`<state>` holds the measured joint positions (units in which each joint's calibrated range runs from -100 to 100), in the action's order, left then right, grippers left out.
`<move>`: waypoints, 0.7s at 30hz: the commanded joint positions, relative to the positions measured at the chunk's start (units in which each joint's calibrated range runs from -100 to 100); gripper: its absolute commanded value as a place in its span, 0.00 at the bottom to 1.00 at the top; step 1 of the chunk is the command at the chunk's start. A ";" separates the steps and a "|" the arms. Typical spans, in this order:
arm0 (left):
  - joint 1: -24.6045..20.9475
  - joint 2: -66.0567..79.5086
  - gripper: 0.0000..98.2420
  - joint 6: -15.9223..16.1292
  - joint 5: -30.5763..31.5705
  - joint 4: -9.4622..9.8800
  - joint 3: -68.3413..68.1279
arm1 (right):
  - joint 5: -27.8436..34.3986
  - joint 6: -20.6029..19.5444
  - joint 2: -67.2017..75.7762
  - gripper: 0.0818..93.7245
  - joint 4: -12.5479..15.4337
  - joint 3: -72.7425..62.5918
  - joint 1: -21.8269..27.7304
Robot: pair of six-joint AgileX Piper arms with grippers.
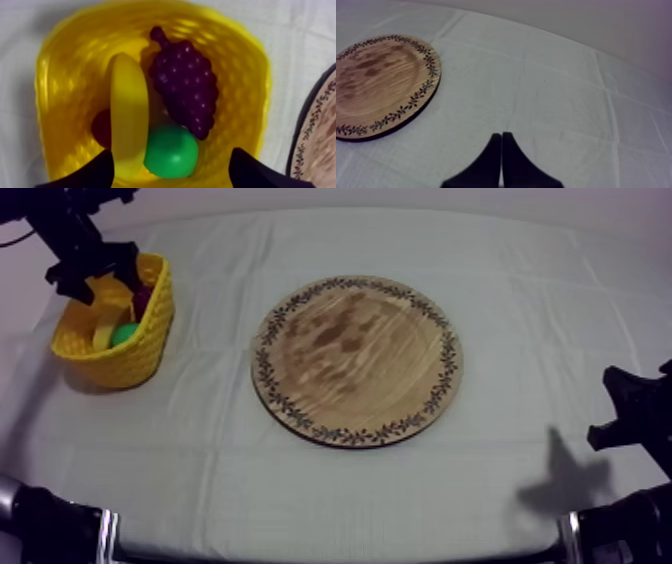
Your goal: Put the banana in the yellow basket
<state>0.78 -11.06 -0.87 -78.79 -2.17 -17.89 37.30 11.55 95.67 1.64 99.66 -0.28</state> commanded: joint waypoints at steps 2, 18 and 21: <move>0.35 5.33 0.75 -0.02 3.78 -0.28 -3.41 | 0.04 0.00 0.00 0.00 -0.01 0.01 -0.03; 0.78 35.93 0.37 -4.29 37.04 4.45 -35.67 | 0.04 0.05 0.00 0.00 -0.01 0.01 -0.03; 0.56 42.85 0.30 -5.81 41.03 7.05 -43.02 | 0.04 0.05 0.00 0.00 -0.01 0.01 -0.03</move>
<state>1.44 25.25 -5.77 -41.10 3.45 -53.05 37.38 11.58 95.67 1.64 99.66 -0.28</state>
